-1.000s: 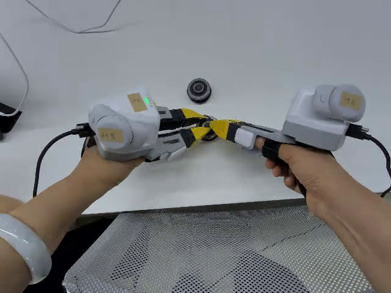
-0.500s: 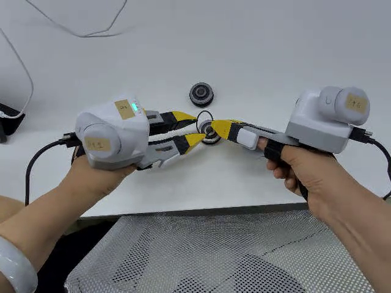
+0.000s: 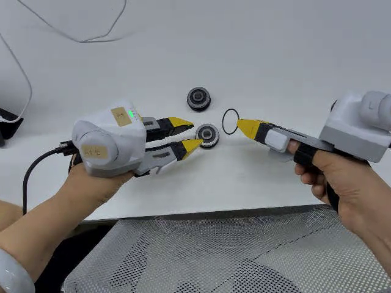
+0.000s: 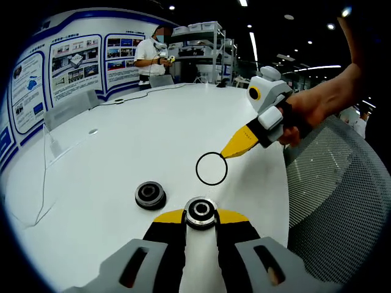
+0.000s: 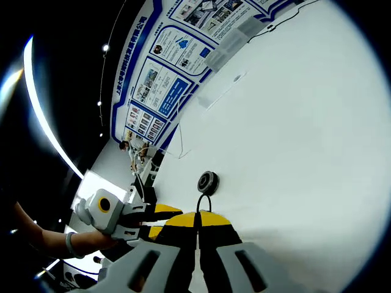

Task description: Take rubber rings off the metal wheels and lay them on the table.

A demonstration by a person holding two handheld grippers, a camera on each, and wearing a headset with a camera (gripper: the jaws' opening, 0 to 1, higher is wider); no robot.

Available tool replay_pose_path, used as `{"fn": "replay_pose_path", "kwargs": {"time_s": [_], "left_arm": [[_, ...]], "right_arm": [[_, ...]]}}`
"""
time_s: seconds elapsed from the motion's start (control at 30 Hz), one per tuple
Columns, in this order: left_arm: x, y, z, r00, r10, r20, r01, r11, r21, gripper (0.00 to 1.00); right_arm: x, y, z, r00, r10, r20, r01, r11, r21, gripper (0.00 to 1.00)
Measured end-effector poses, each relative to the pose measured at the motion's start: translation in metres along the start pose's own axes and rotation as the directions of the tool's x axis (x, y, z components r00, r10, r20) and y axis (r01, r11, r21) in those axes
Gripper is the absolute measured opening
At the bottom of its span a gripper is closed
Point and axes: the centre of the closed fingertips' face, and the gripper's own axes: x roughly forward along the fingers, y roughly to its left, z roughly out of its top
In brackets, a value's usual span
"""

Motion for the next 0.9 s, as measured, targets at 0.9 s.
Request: {"fn": "replay_pose_path", "kwargs": {"time_s": [0.9], "left_arm": [[0.004, -0.001, 0.001, 1.0000, -0.003, -0.002, 0.003, 1.000, -0.004, 0.19]], "right_arm": [[-0.016, -0.047, -0.016, 0.9806, -0.188, -0.054, 0.181, 0.977, -0.115, 0.06]]}}
